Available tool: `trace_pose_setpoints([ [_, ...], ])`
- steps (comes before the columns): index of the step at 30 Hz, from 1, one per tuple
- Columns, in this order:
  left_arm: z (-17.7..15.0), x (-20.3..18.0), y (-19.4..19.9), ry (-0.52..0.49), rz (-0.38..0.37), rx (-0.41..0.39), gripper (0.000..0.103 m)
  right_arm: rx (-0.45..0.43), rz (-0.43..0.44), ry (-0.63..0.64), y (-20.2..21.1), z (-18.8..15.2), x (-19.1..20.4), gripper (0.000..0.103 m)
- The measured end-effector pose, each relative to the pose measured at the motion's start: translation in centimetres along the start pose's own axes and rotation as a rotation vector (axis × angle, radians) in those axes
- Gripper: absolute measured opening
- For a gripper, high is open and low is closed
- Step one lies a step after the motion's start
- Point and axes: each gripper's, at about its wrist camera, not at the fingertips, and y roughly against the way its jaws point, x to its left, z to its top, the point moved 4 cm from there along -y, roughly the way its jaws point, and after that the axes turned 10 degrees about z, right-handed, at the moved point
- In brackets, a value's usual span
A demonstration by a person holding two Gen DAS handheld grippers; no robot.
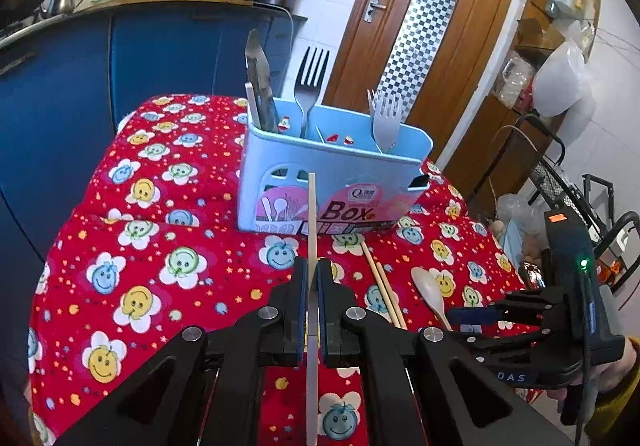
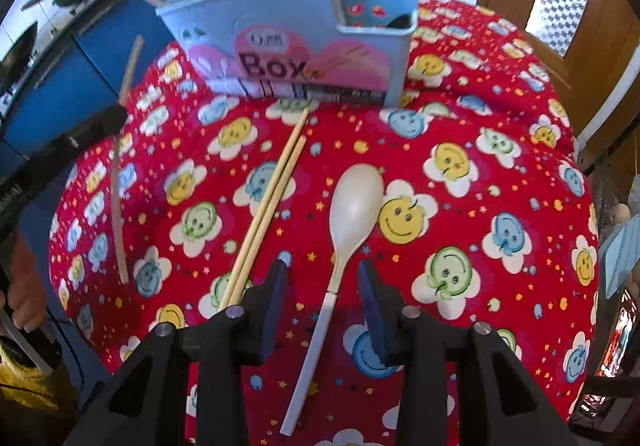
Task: Organize utensils
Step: 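Grasp a wooden chopstick with the left tool while the right tool grasps the wooden spoon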
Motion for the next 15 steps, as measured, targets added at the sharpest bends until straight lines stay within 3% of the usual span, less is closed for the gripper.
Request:
trace_pose_setpoints([
  [5,0.5,0.5,0.3,0.01,0.012,-0.018,0.004,0.073,-0.027,0.048,-0.5,0.5,0.7,0.042],
  [11,1.0,0.3,0.6,0.007,0.015,-0.049,0.005,0.048,-0.046,0.044,-0.3,0.7,-0.3,0.014],
  [15,1.4,0.0,0.8,0.006,0.009,-0.061,0.005,-0.015,0.013,-0.01,0.2,0.5,-1.4,0.008],
])
